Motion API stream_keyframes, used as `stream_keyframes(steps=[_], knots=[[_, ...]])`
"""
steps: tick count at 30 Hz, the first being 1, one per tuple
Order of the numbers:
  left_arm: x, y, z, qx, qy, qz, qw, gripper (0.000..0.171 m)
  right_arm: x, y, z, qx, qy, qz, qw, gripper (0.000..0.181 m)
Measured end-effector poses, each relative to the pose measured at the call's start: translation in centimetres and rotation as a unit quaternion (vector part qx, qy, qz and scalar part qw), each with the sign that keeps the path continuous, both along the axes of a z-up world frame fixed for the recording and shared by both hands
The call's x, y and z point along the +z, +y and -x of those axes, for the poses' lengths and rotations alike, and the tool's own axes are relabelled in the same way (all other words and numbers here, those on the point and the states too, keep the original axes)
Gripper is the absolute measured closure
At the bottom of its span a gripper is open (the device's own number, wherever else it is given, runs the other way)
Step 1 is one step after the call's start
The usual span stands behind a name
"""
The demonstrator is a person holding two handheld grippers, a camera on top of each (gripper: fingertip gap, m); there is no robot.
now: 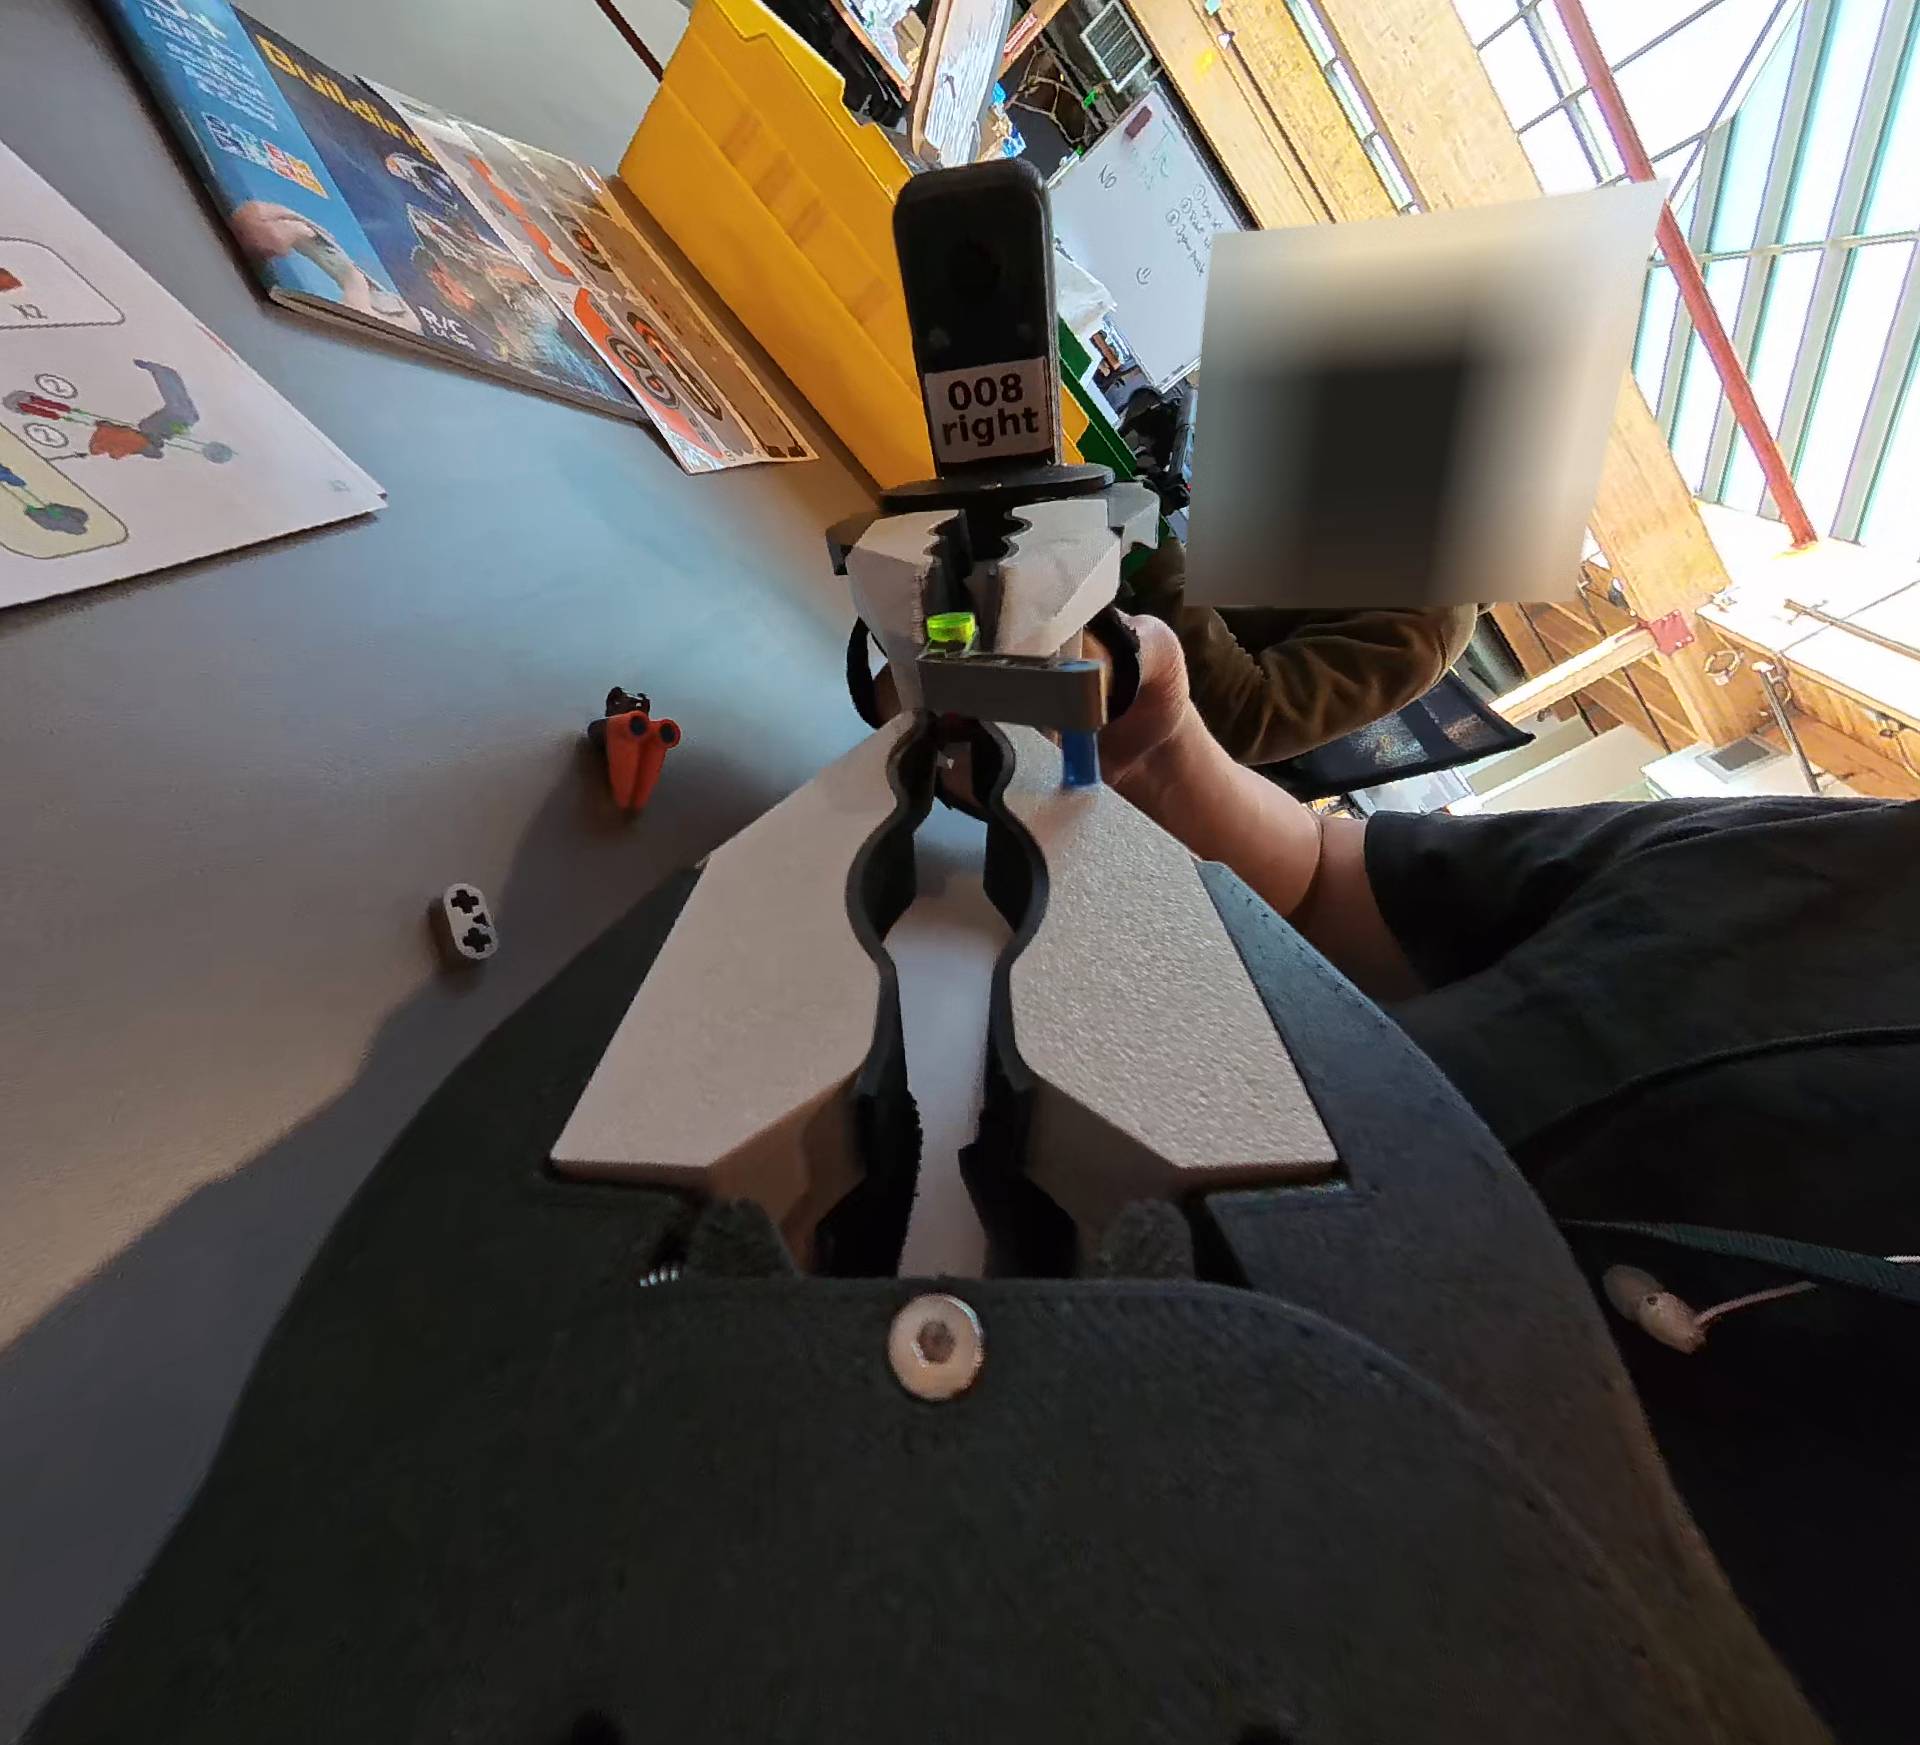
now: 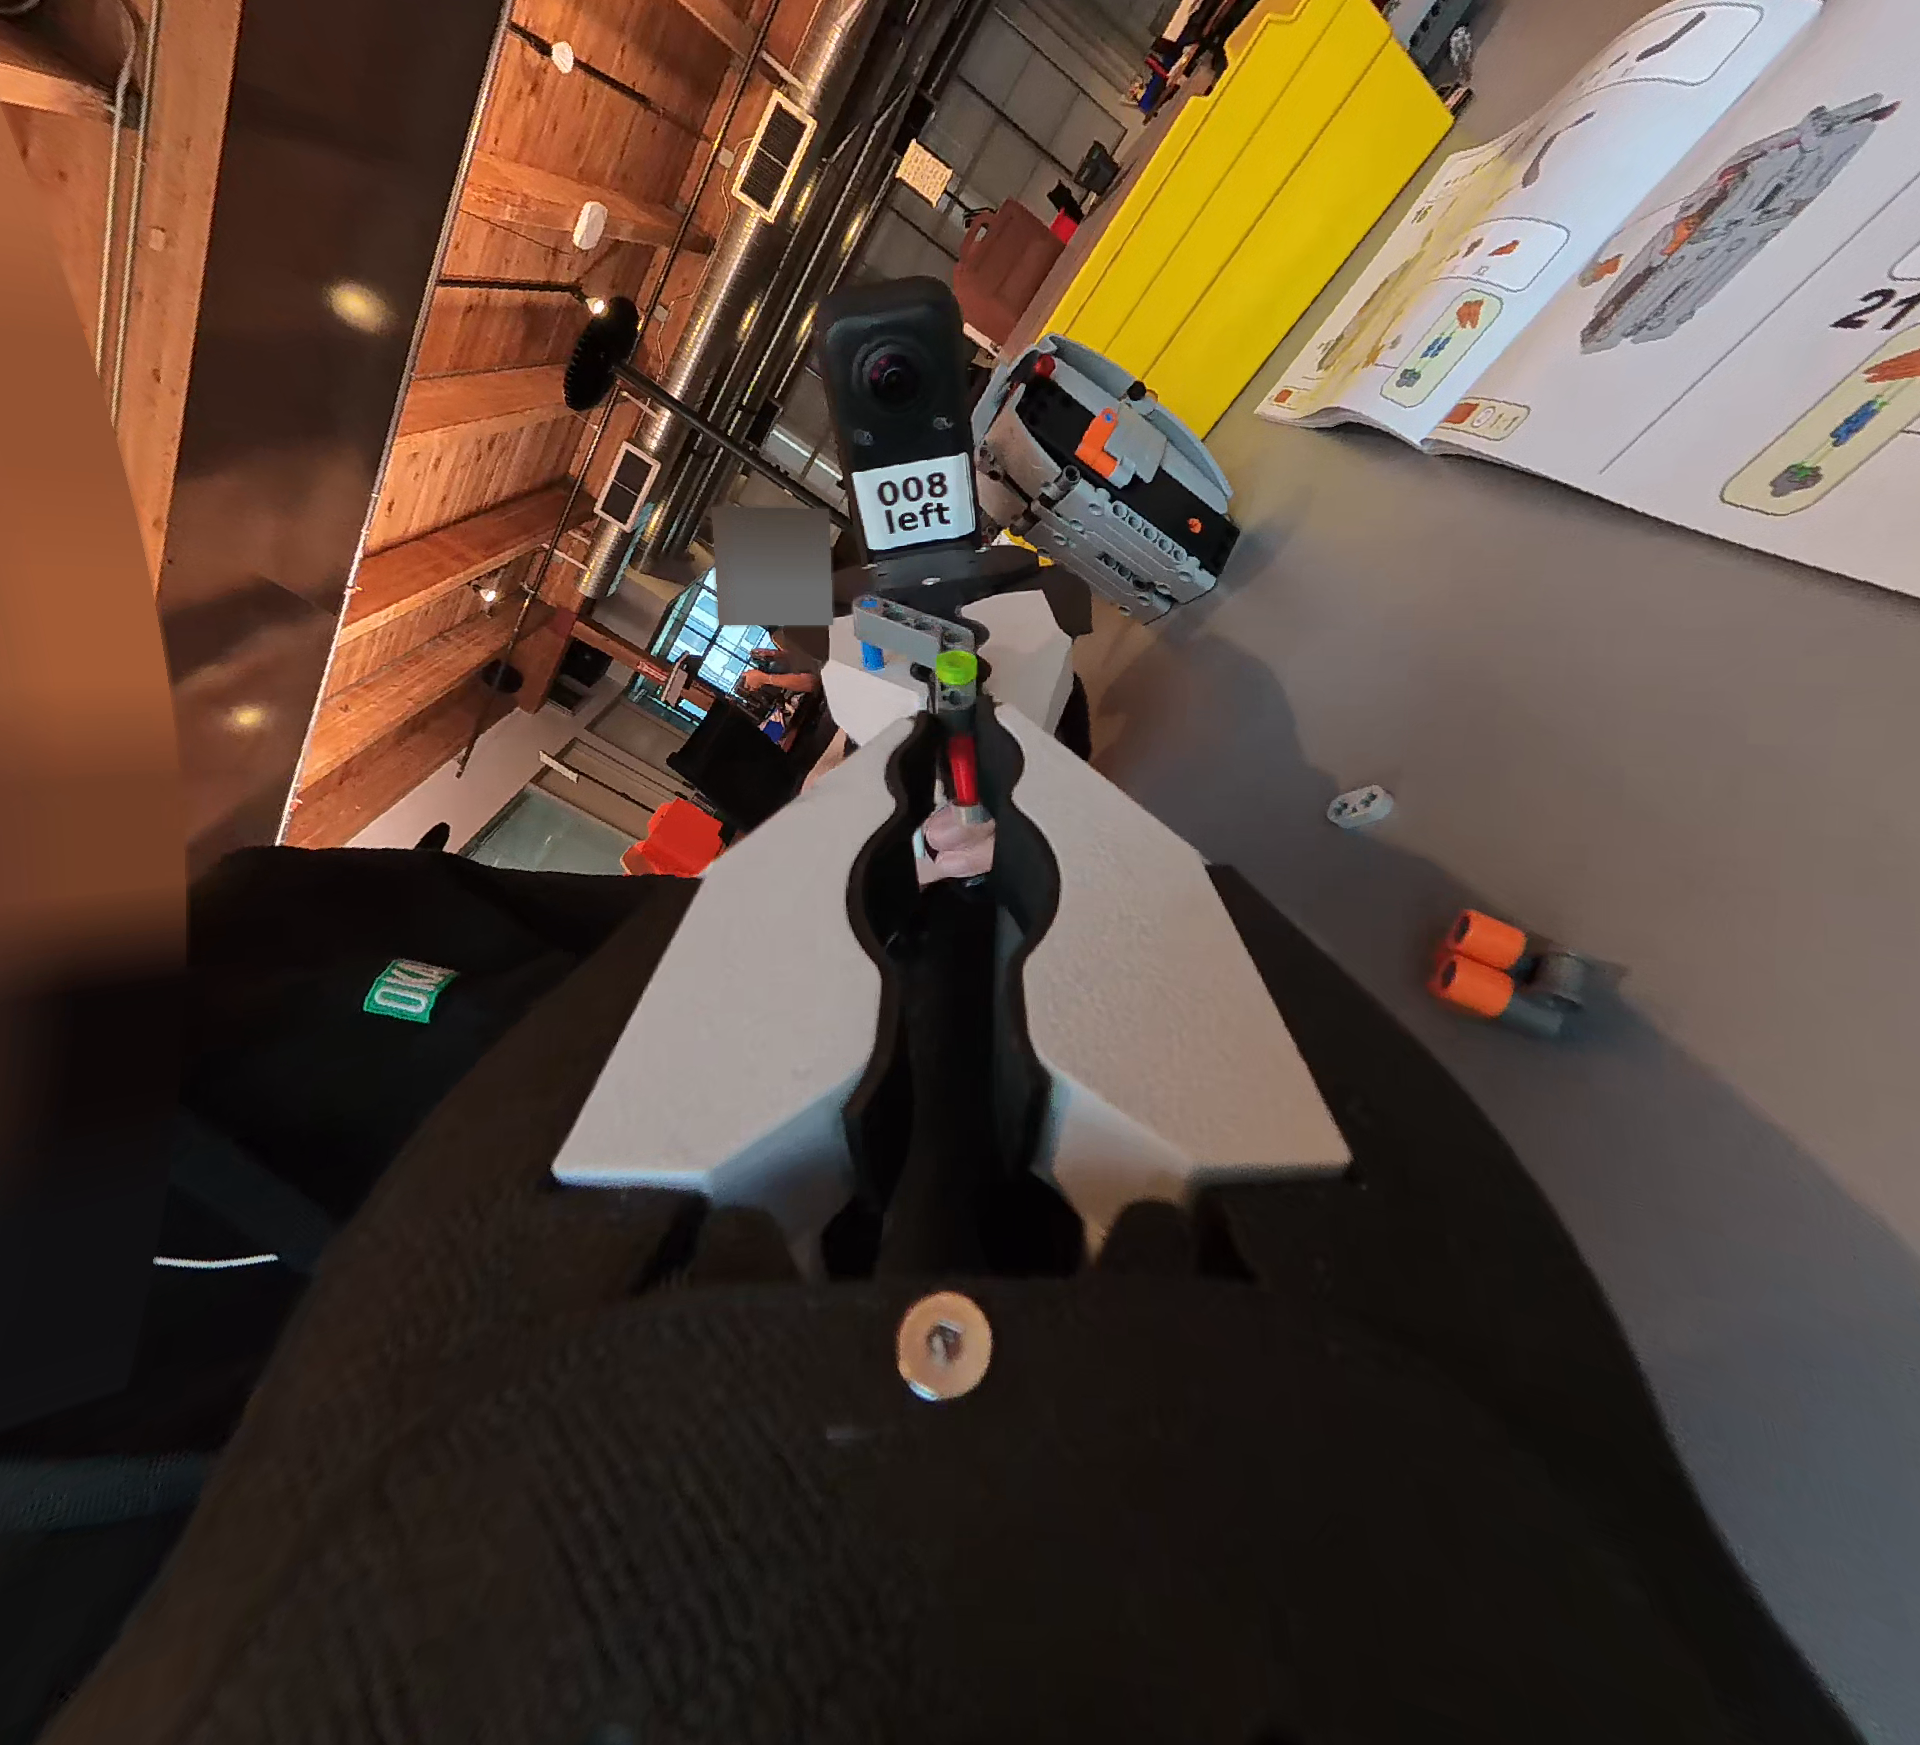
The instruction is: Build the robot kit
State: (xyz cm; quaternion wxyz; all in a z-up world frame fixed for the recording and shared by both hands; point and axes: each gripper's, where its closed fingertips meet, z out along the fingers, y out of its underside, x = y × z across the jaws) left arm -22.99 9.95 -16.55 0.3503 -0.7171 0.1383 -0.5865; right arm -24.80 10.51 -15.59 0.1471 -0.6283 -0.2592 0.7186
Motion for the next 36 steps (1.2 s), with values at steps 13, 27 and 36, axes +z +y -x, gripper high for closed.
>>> stream_keyframes(steps=[13,27,36], knots=[[-2.1,-0.7,-0.3,-0.034,0.089,-0.008,0.995,0.167,-1.6,2.2,-1.2,-0.030,-0.050,-0.017,0.998,0.174],[-4.5,-1.9,-0.9,-0.070,0.186,-0.019,0.980,0.167,-9.8,6.7,-7.8,-0.031,-0.356,-0.288,0.888,0.170],[-4.8,-3.0,-1.2,-0.114,0.193,-0.015,0.974,0.167,-3.6,-1.9,-2.9,0.084,-0.181,-0.311,0.929,0.160]])
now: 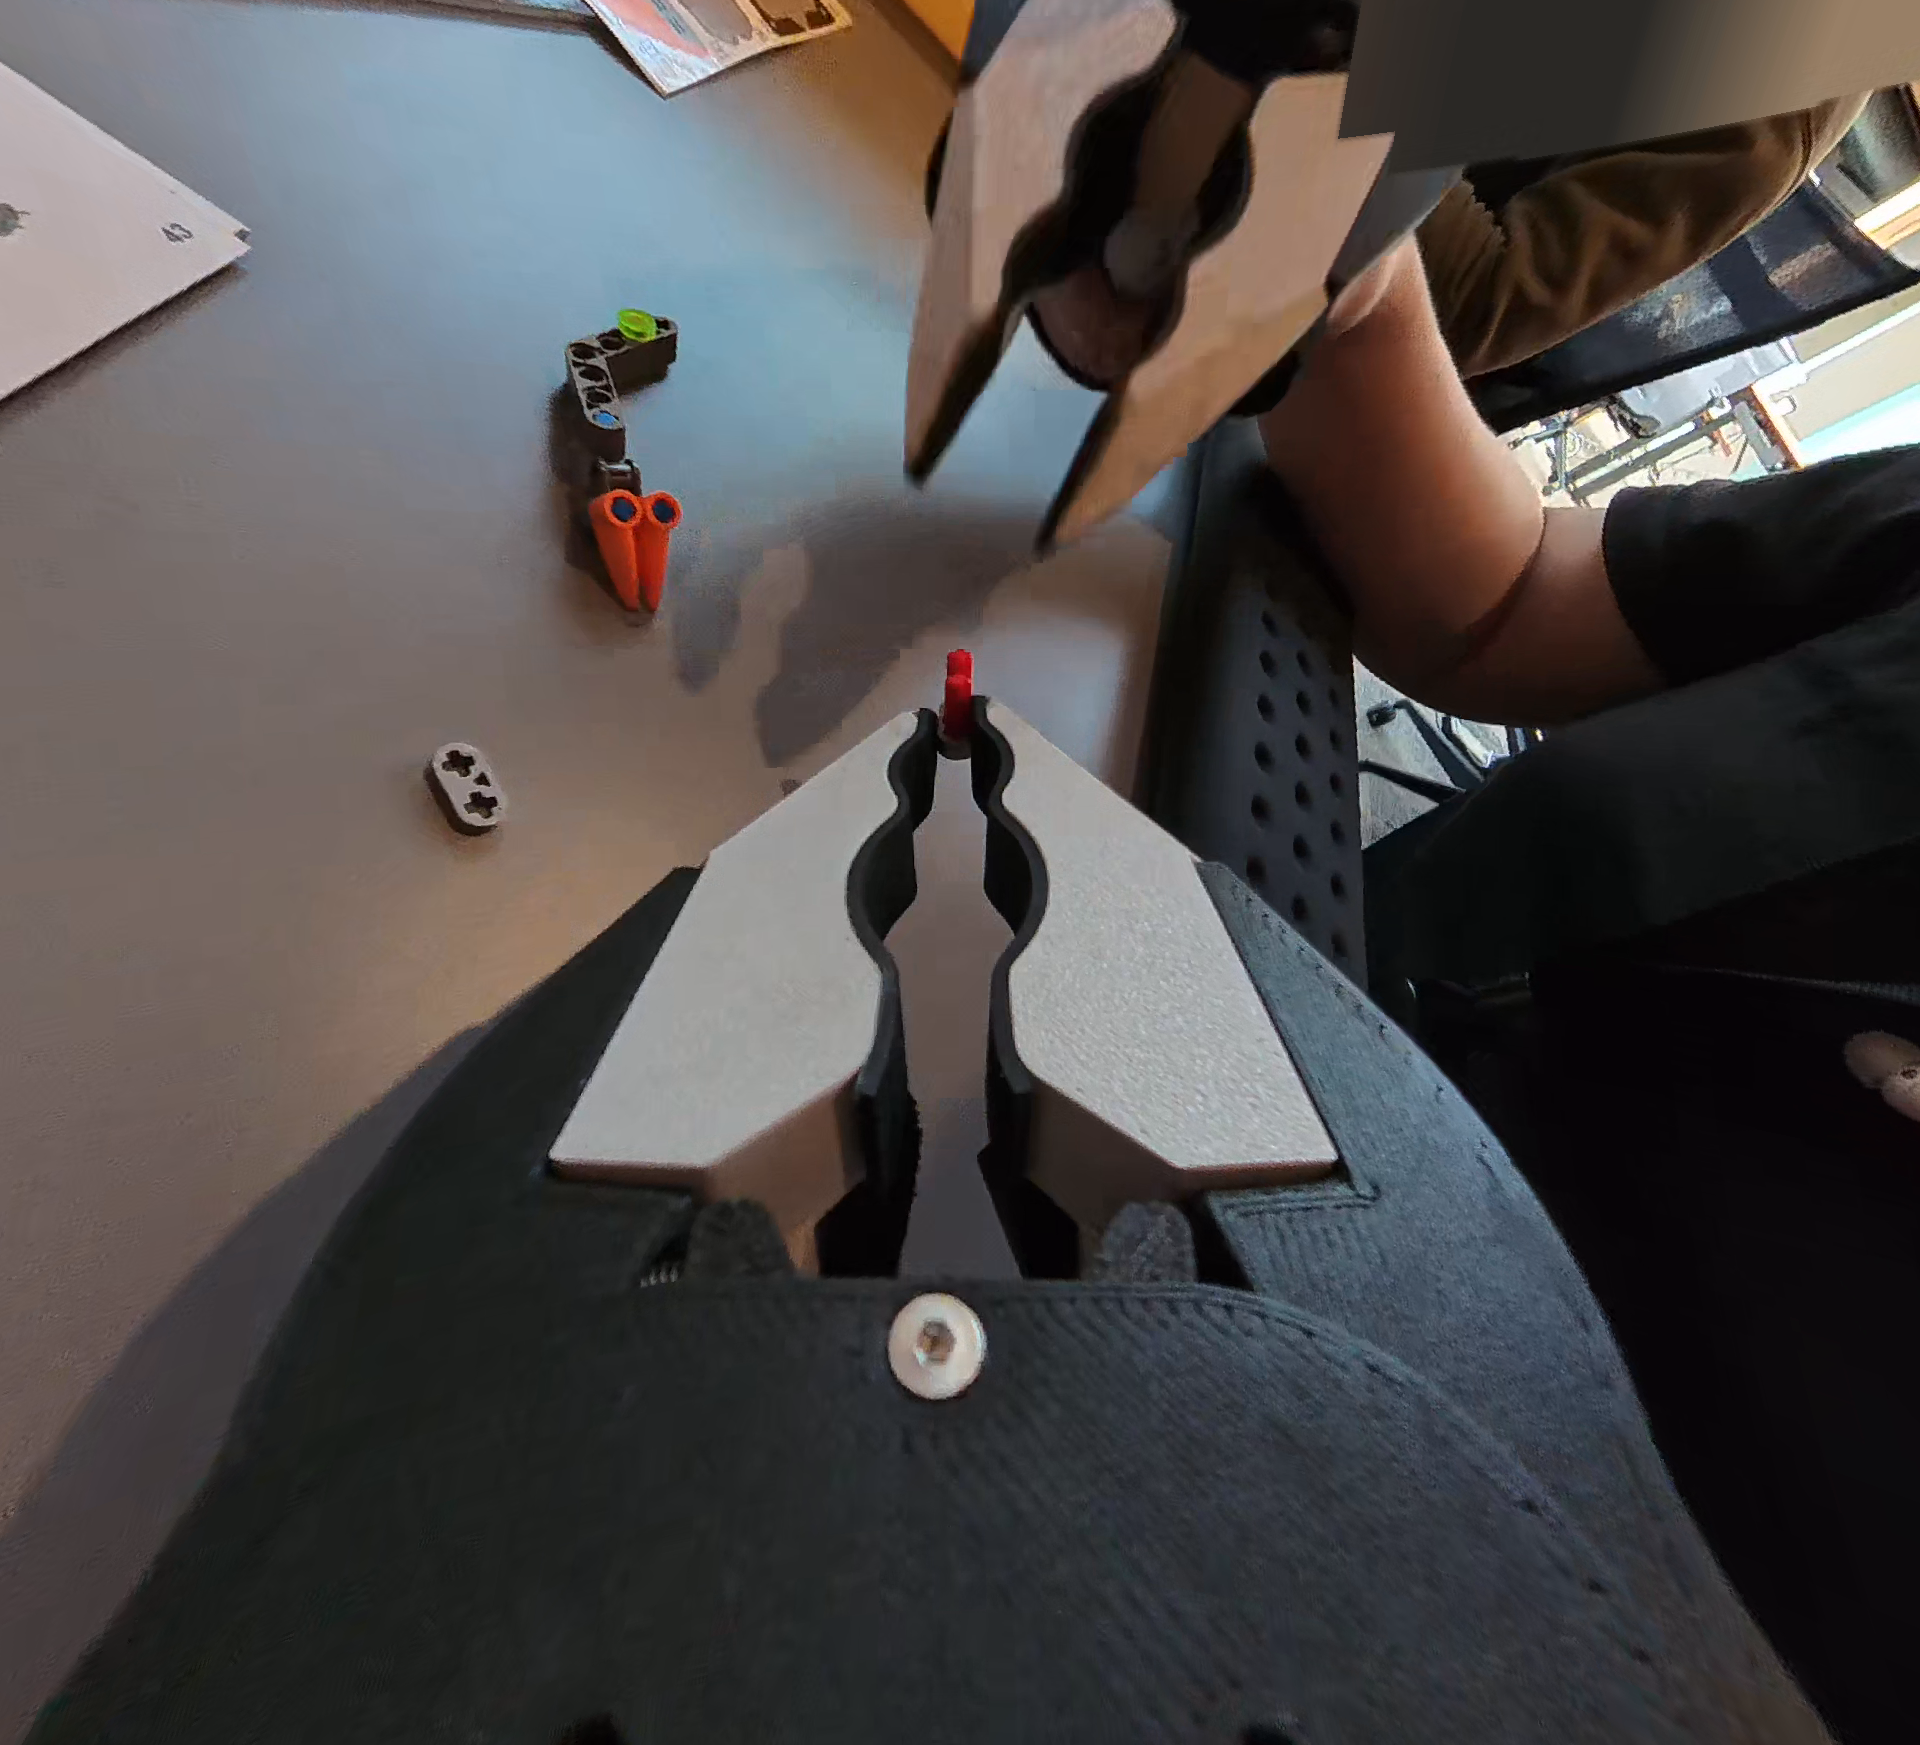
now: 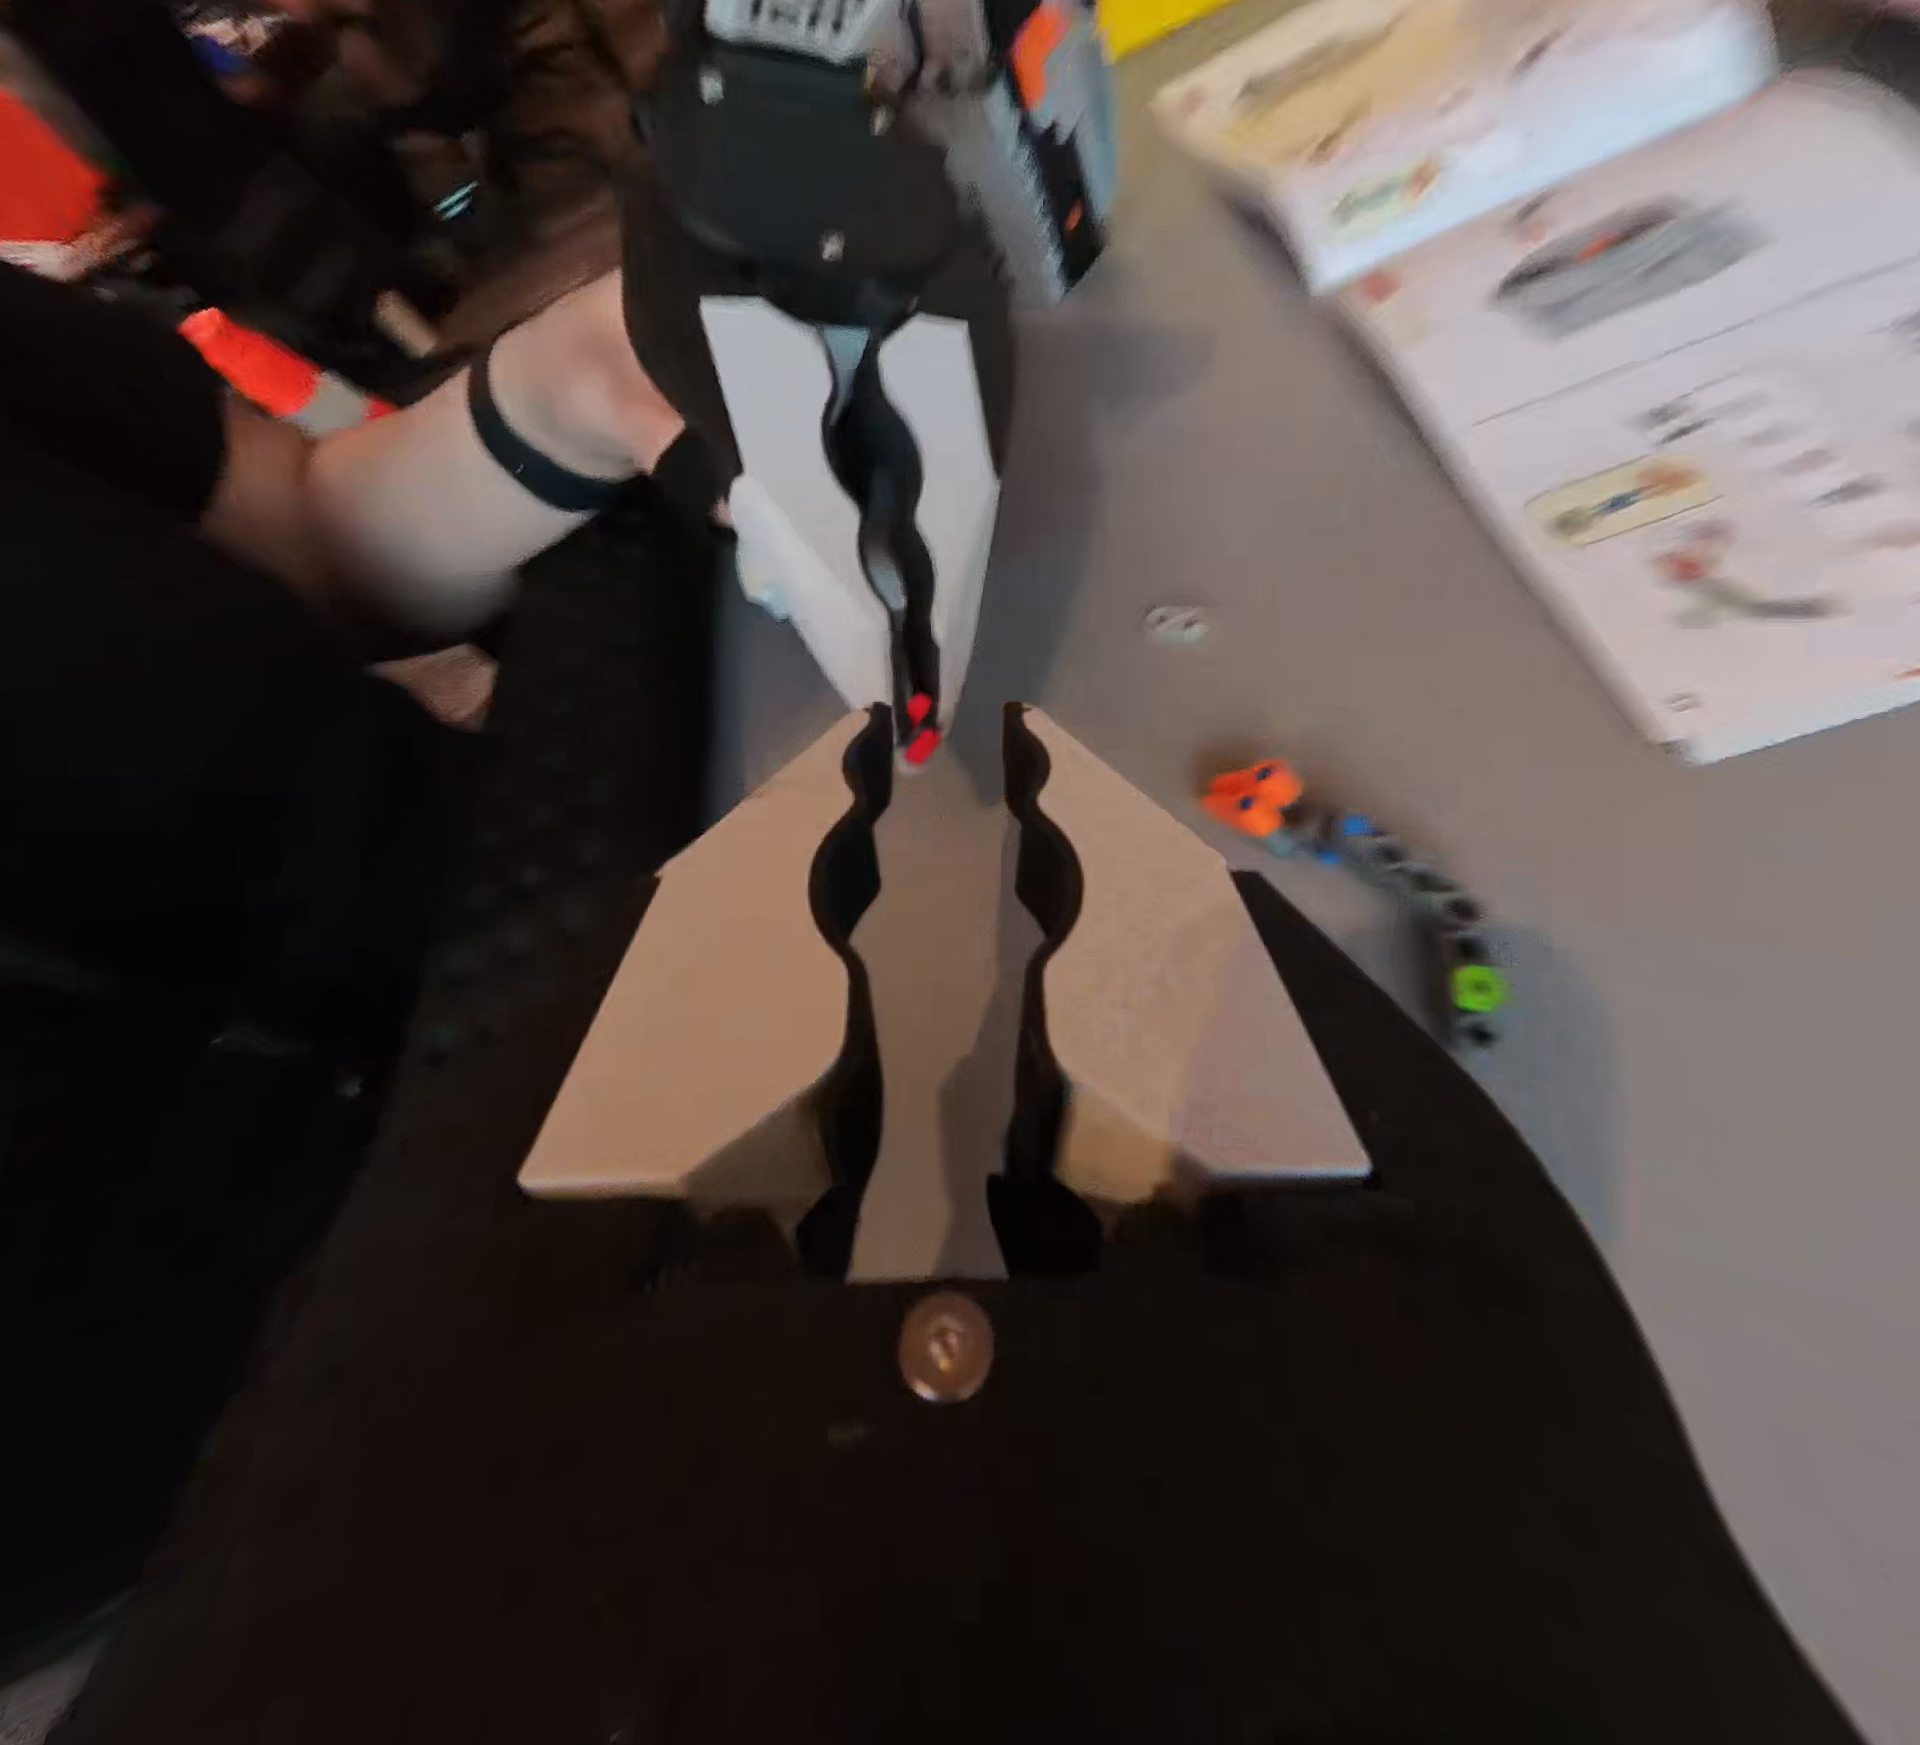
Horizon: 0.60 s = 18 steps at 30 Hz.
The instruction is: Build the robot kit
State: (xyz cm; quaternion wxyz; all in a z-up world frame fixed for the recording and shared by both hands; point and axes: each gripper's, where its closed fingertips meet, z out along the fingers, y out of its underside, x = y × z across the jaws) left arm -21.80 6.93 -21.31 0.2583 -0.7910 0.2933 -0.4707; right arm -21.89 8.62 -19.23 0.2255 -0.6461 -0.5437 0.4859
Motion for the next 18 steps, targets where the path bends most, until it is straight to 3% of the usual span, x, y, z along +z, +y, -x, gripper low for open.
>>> stream_keyframes(steps=[5,9,12,15,18], knots=[[-0.1,-0.7,-0.4,-0.020,0.008,-0.005,1.000,0.167,-1.8,-1.7,0.6,0.044,-0.023,0.076,0.996,0.171],[0.3,-1.1,-0.6,-0.031,-0.002,-0.001,1.000,0.167,-1.1,-2.5,0.4,0.067,-0.013,0.107,0.992,0.177],[2.7,-0.5,-0.4,-0.011,-0.075,0.000,0.997,0.167,1.2,-1.6,0.6,0.042,0.045,0.177,0.982,0.177],[5.8,1.2,1.3,0.044,-0.168,-0.012,0.985,0.153,3.6,0.4,0.5,0.001,0.122,0.257,0.959,0.177],[7.6,2.2,2.6,0.088,-0.222,-0.035,0.971,0.161,5.0,1.6,0.3,-0.019,0.170,0.288,0.942,0.177]])
